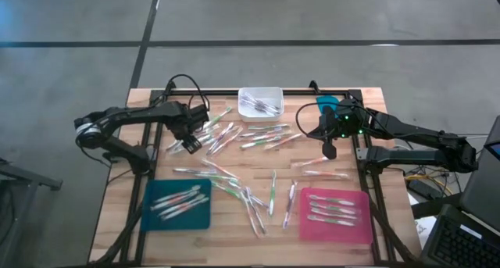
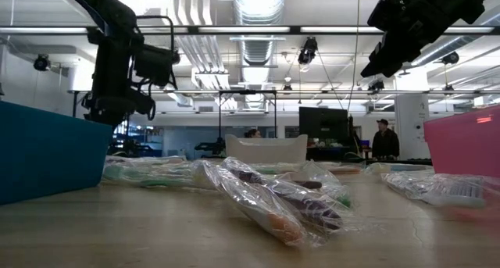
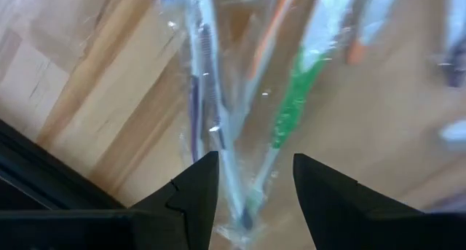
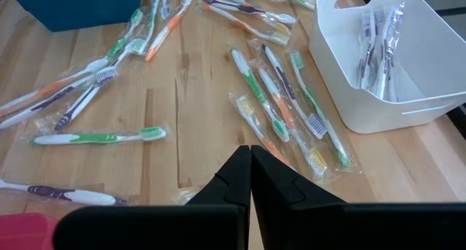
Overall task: Pick & Place Toothbrushes
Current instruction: Put the violet toothbrush into the white bin
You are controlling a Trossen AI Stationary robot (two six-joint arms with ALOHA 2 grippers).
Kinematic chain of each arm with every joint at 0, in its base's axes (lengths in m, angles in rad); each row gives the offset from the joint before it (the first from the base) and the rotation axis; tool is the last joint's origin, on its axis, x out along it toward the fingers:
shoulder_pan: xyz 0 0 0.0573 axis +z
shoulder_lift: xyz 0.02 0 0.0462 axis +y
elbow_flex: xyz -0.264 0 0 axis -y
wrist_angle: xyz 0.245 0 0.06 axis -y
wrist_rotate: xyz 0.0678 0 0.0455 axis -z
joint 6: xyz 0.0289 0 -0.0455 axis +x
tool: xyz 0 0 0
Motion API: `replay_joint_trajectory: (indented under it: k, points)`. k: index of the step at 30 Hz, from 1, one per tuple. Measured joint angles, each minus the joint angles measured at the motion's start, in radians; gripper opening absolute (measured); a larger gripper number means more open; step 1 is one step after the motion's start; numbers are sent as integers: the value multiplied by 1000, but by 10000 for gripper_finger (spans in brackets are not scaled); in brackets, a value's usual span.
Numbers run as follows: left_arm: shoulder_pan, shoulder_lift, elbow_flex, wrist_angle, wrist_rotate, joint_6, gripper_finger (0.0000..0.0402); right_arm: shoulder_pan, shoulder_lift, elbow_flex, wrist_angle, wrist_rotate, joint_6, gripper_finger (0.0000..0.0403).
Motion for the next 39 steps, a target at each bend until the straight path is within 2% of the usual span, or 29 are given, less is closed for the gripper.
replay_joint_trajectory:
  k: [15,34,39]
  points:
    - [56,0,-77,61,-21,-3,172,0,0,0,0,0,2,8]
    - [56,0,-93,76,-23,-31,37,0,0,0,0,0,0,8]
    - [56,-2,-71,48,-25,-16,22,0,0,0,0,0,0,8]
